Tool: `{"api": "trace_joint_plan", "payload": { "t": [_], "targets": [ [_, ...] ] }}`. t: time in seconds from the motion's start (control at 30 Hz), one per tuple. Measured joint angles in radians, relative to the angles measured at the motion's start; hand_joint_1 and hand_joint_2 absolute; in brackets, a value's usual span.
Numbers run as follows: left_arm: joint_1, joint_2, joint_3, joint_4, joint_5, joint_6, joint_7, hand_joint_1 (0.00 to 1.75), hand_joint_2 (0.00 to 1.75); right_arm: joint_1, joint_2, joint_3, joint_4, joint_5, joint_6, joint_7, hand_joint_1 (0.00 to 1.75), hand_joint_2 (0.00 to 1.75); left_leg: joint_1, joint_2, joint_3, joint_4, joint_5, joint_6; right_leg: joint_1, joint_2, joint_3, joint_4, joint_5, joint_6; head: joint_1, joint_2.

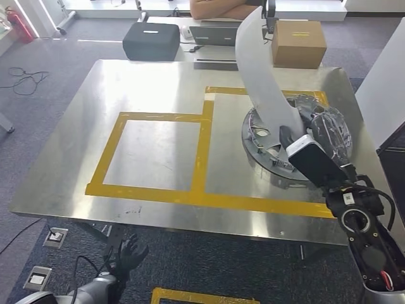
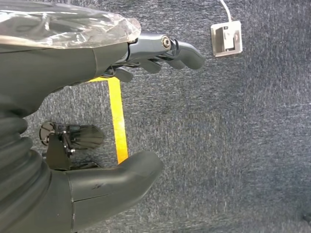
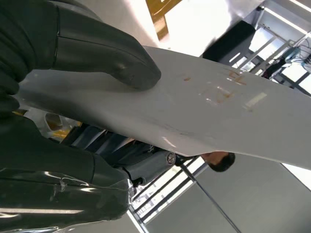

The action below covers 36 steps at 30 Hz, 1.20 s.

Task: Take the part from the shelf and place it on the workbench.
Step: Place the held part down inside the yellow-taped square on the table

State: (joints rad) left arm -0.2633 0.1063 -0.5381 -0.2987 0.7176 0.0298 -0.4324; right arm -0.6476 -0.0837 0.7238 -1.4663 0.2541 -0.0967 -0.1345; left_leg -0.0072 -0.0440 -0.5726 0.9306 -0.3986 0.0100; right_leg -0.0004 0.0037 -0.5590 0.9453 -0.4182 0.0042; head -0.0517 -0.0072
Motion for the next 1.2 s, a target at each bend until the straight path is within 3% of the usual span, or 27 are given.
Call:
{"api": "trace_joint_plan", "payload": {
  "t": [0.2, 0.33, 0.57, 0.77, 0.93, 1.2],
  "targets": [
    [-0.001, -0.002, -0.010, 0.000, -0.007, 0.000, 0.002, 0.00, 1.75, -0.046, 0.041, 0.047, 0.097, 0.024, -0.010, 0.006, 1.75, 1.75, 0.000, 0.000, -0.002, 0.000, 0.001, 0.000, 0.000, 0.000, -0.001, 0.000, 0.001, 0.000, 0.000, 0.000],
    [-0.005, -0.007, -0.013, 0.000, -0.010, 0.000, 0.007, 0.00, 1.75, -0.092, 0.099, 0.092, 0.189, 0.082, -0.047, -0.008, 1.75, 1.75, 0.000, 0.000, -0.005, 0.000, 0.003, -0.001, 0.000, 0.000, -0.004, 0.000, 0.003, -0.001, 0.000, 0.000],
    [-0.013, -0.018, -0.027, 0.000, -0.015, 0.003, 0.011, 0.00, 1.75, -0.172, 0.243, 0.177, 0.405, 0.258, -0.188, -0.026, 1.75, 1.75, 0.001, -0.001, -0.009, 0.000, 0.006, -0.002, 0.000, -0.001, -0.009, 0.000, 0.005, -0.002, 0.000, 0.000],
    [-0.023, -0.038, -0.043, 0.001, -0.027, 0.005, 0.025, 0.00, 1.75, -0.226, 0.350, 0.272, 0.607, 0.375, -0.355, 0.072, 1.75, 1.75, 0.001, -0.005, -0.012, 0.000, 0.009, -0.003, 0.000, -0.005, -0.012, -0.001, 0.006, -0.002, 0.000, 0.000],
    [-0.030, -0.055, -0.059, 0.001, -0.035, 0.011, 0.031, 0.00, 1.75, -0.255, 0.394, 0.366, 0.726, 0.493, -0.456, 0.154, 1.75, 1.75, 0.001, -0.006, -0.016, 0.000, 0.012, -0.002, 0.000, -0.006, -0.015, -0.004, 0.010, -0.002, 0.000, 0.000],
    [-0.035, -0.067, -0.068, 0.002, -0.037, 0.013, 0.032, 0.00, 1.75, -0.269, 0.416, 0.454, 0.817, 0.528, -0.477, 0.177, 1.75, 1.75, 0.002, -0.006, -0.023, 0.000, 0.016, 0.000, 0.000, -0.006, -0.020, -0.007, 0.015, -0.001, 0.000, 0.000]
  ]
}}
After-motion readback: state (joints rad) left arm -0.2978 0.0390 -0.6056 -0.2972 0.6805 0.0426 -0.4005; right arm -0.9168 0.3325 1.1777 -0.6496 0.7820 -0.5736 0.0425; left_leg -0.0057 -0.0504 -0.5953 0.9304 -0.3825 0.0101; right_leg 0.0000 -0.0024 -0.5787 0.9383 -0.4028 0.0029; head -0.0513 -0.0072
